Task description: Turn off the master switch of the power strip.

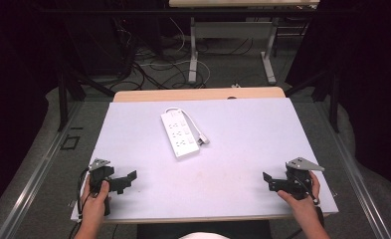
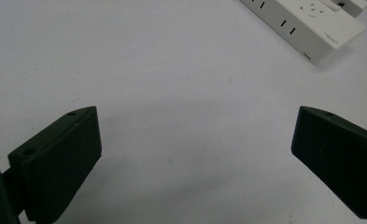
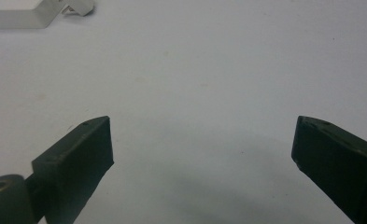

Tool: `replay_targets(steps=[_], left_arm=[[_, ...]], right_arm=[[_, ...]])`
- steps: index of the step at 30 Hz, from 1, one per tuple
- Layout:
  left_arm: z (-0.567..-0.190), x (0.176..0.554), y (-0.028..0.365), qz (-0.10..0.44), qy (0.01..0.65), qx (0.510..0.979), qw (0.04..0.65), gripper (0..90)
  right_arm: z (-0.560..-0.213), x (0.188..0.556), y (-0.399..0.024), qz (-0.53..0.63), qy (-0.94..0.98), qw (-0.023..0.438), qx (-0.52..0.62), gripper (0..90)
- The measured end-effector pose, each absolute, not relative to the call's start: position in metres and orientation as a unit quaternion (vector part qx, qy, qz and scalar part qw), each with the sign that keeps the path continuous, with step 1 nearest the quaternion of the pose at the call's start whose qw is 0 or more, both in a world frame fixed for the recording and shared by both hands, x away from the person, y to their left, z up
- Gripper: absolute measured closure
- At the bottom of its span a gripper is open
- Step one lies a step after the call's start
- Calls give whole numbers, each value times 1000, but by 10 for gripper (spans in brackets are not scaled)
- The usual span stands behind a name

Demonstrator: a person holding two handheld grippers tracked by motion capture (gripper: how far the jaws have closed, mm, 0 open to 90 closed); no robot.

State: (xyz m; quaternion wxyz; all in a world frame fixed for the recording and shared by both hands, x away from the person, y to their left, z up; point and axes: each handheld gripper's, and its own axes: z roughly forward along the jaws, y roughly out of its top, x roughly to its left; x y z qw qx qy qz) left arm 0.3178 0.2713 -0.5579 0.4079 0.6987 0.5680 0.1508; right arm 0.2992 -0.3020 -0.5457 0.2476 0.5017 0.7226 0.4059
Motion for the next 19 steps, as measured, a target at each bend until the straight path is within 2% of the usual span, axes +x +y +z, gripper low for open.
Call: replay_targets(steps=[19], left_arm=[[-562,319,279,150,578,696,399,17]], right_arm=[[-546,300,-299,405,724,244,503,49]])
